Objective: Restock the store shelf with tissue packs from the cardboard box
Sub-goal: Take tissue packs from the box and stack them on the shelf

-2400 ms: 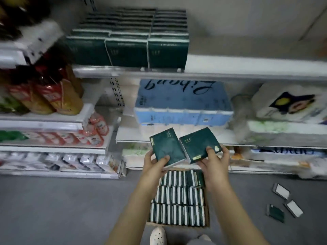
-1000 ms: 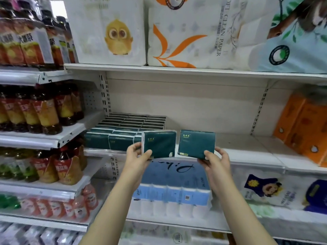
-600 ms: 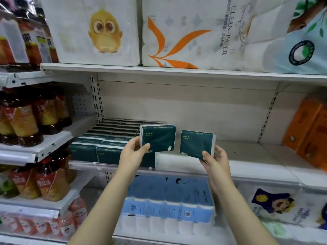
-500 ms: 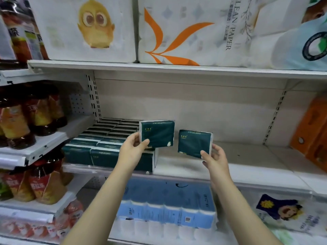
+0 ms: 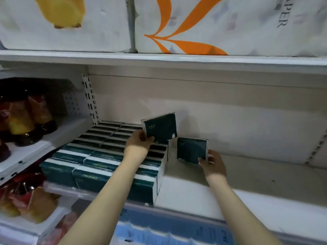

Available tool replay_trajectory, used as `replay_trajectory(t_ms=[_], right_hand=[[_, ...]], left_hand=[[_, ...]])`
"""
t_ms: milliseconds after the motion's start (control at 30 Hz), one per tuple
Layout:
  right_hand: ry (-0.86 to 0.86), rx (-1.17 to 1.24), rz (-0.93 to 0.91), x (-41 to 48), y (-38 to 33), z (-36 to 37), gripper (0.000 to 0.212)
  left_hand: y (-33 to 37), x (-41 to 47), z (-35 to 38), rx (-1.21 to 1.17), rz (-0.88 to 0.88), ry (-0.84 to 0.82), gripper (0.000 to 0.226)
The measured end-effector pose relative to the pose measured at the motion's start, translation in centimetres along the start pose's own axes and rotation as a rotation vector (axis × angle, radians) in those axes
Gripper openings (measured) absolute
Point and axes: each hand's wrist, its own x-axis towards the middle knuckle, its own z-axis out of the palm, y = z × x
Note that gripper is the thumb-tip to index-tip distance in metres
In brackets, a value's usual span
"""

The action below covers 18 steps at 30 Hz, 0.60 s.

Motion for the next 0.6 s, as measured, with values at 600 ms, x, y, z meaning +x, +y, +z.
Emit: replay_trajectory(t_ms=[600], right_hand=[[-0.12, -0.493, -0.251, 2.7, 0.9, 3.3, 0.037]], left_hand=[[-1.0, 0.9, 0.8, 0.045, -0.012, 0.015, 0.035]])
